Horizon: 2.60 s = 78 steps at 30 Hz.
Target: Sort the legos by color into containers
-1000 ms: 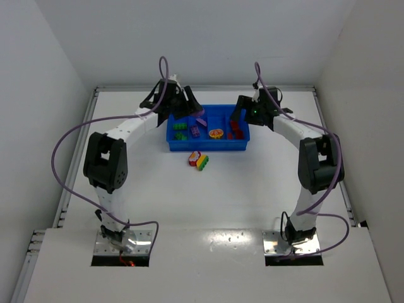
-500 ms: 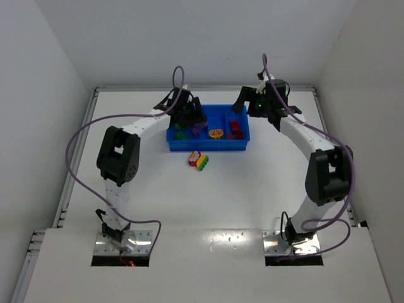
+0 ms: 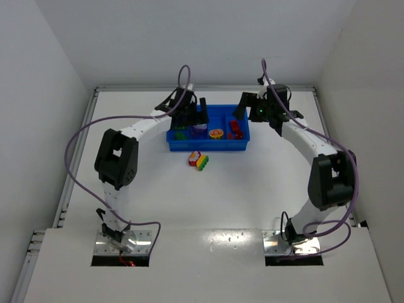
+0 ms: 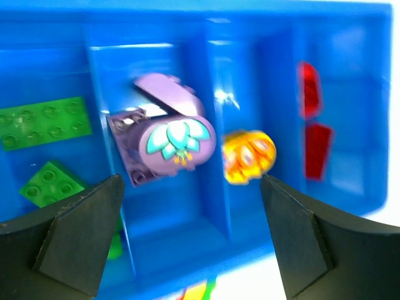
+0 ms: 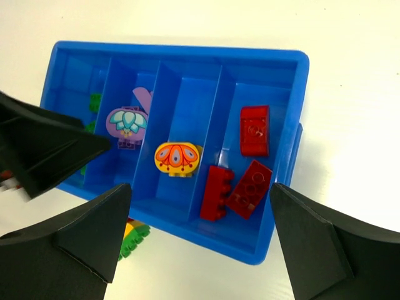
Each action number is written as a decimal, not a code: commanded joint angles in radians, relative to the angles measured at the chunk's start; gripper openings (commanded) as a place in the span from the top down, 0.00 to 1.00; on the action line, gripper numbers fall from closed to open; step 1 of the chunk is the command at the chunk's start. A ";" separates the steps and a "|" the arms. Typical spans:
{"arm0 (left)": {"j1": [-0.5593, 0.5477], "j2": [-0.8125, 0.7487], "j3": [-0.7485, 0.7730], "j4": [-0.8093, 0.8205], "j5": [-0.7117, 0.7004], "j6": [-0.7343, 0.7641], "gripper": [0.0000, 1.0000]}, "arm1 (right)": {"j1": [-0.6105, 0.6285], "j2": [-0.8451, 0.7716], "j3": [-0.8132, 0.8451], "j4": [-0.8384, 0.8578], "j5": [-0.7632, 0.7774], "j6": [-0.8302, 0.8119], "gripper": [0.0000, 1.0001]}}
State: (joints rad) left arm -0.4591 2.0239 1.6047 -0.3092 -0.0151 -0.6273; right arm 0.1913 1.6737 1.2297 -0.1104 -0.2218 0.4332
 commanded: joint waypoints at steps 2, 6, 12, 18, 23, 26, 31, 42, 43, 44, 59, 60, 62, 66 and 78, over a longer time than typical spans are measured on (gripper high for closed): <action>-0.015 -0.232 -0.054 0.062 0.182 0.221 0.02 | -0.004 -0.075 -0.024 0.029 -0.030 -0.048 0.07; 0.025 -0.432 -0.228 0.098 0.561 0.480 0.04 | -0.004 -0.143 -0.078 0.019 -0.050 -0.114 0.07; 0.022 -0.504 -0.249 -0.439 0.735 1.139 0.01 | -0.024 -0.235 -0.168 0.000 -0.088 -0.171 0.07; -0.098 -0.550 -0.406 -0.524 0.545 1.621 0.01 | -0.043 -0.281 -0.197 -0.021 -0.088 -0.192 0.07; -0.121 -0.628 -0.627 -0.245 0.478 1.727 0.01 | -0.061 -0.313 -0.219 -0.021 -0.088 -0.192 0.07; -0.121 -0.604 -0.667 -0.131 0.514 1.761 0.01 | -0.072 -0.342 -0.242 -0.031 -0.088 -0.192 0.07; -0.112 -0.573 -0.693 -0.033 0.599 1.834 0.02 | -0.082 -0.379 -0.263 -0.040 -0.088 -0.192 0.07; -0.102 -0.421 -0.574 -0.063 0.670 1.888 0.04 | -0.124 -0.379 -0.274 -0.031 -0.097 -0.174 0.07; -0.090 -0.409 -0.562 -0.064 0.681 1.888 0.04 | -0.124 -0.368 -0.274 -0.031 -0.097 -0.174 0.07; -0.090 -0.383 -0.548 -0.073 0.681 1.900 0.04 | -0.133 -0.368 -0.274 -0.031 -0.097 -0.174 0.07; -0.050 -0.243 -0.424 -0.174 0.713 1.989 0.05 | -0.164 -0.299 -0.237 -0.012 -0.106 -0.146 0.06; -0.050 -0.234 -0.424 -0.188 0.713 1.990 0.05 | -0.164 -0.299 -0.237 -0.003 -0.106 -0.146 0.06; -0.050 -0.215 -0.388 -0.203 0.713 2.000 0.05 | -0.173 -0.287 -0.237 -0.003 -0.106 -0.146 0.06; -0.039 -0.168 -0.347 -0.223 0.713 2.009 0.05 | -0.182 -0.278 -0.228 0.006 -0.106 -0.137 0.06; -0.030 -0.065 -0.276 -0.324 0.695 2.080 0.05 | -0.210 -0.259 -0.219 0.006 -0.106 -0.137 0.06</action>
State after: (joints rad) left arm -0.5003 1.9415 1.2999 -0.6018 0.6407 1.3998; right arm -0.0051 1.4090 0.9611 -0.1574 -0.3183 0.2878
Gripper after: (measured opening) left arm 0.953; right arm 0.938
